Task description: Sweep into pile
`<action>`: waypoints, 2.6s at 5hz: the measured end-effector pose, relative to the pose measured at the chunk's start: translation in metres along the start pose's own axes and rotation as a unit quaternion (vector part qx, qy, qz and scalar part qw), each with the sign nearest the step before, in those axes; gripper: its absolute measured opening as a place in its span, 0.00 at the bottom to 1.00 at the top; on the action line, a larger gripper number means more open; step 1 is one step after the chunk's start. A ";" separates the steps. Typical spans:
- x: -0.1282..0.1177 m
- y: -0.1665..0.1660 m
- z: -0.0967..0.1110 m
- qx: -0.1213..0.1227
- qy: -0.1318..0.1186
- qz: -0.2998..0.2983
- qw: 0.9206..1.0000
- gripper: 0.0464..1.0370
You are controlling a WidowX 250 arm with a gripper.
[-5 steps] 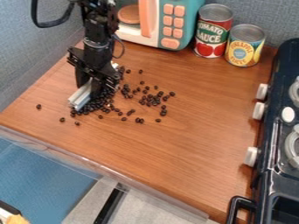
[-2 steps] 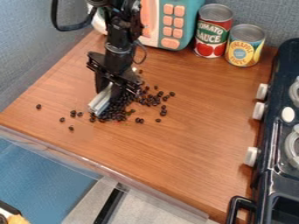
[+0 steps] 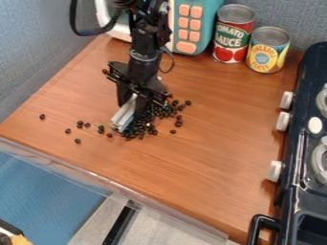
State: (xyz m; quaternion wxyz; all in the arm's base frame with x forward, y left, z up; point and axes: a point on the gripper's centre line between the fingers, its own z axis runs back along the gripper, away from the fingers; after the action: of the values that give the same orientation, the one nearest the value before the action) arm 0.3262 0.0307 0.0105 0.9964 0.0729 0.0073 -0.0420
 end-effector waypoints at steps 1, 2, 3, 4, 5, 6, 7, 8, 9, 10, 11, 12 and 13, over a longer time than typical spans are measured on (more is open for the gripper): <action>0.000 -0.014 0.002 -0.011 0.010 0.009 1.000 0.34; -0.001 -0.028 0.004 -0.015 0.012 0.013 1.000 0.34; 0.000 -0.034 0.006 -0.021 0.012 0.015 1.000 0.34; 0.001 -0.050 0.009 -0.028 0.013 0.004 1.000 0.34; 0.001 -0.051 0.009 -0.027 0.019 0.009 0.999 0.34; -0.002 -0.049 0.011 -0.024 0.019 0.012 0.999 0.34; -0.008 -0.038 0.020 -0.023 0.023 0.020 0.999 0.34; -0.012 -0.015 0.035 -0.025 0.010 0.045 0.999 0.34; -0.020 0.014 0.064 -0.022 -0.012 0.085 0.996 0.34; -0.029 0.044 0.070 -0.002 -0.003 0.128 0.992 0.34; -0.026 0.078 0.062 0.015 0.005 0.189 0.982 0.34; -0.021 0.100 0.046 0.033 0.020 0.222 0.974 0.34; -0.013 0.124 0.029 0.053 0.025 0.239 0.969 0.34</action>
State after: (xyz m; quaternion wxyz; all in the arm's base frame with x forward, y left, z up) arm 0.3238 0.1495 0.0573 0.9719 0.1261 0.0119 0.1984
